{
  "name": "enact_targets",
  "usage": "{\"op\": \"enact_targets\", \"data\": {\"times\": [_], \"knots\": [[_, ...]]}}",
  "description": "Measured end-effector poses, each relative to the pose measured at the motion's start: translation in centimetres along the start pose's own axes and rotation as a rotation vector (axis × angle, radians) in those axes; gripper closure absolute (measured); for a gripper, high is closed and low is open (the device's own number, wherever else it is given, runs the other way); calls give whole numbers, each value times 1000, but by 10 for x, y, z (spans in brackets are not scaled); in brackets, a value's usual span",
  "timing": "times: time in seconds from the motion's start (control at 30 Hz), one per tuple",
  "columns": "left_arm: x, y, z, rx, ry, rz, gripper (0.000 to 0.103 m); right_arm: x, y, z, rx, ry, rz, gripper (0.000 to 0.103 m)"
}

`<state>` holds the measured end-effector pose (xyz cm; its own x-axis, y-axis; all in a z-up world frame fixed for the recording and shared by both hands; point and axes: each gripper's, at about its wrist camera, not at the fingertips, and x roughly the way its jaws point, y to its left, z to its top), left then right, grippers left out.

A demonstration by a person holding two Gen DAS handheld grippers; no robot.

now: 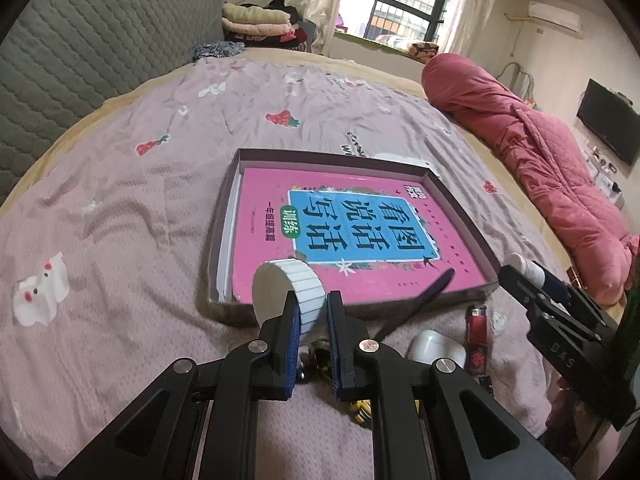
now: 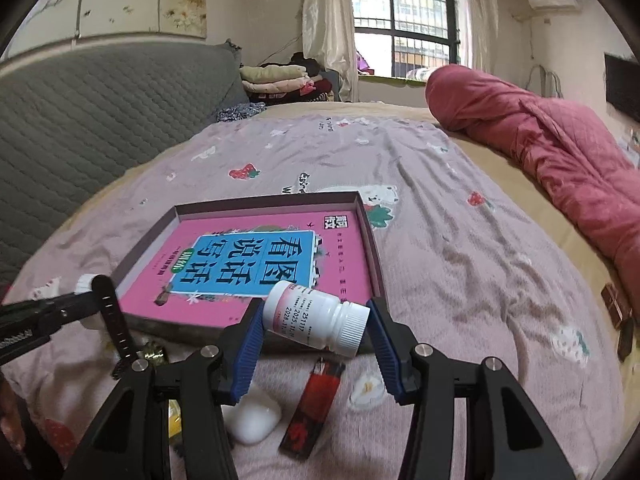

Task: Organize rigid objects
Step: 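Lift the lid with the left tool while the right tool carries the bottle toward the tray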

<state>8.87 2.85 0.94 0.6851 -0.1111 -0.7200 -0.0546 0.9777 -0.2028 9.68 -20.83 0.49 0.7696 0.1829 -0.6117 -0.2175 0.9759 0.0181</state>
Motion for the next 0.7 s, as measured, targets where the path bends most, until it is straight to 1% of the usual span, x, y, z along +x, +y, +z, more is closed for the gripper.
{"op": "enact_targets", "data": {"times": [0.13,0.3,0.53,0.7], "knots": [[7,2,7,3,-7,6,90,15,6,1,-28,16,-21,52],[15,4,13,13,-12,15,90,28,8,1,-28,47,-39,52],[29,8,17,4,-4,6,90,44,7,3,-18,70,-47,52],[39,9,19,5,5,14,90,48,5,4,-18,75,-44,52]]}}
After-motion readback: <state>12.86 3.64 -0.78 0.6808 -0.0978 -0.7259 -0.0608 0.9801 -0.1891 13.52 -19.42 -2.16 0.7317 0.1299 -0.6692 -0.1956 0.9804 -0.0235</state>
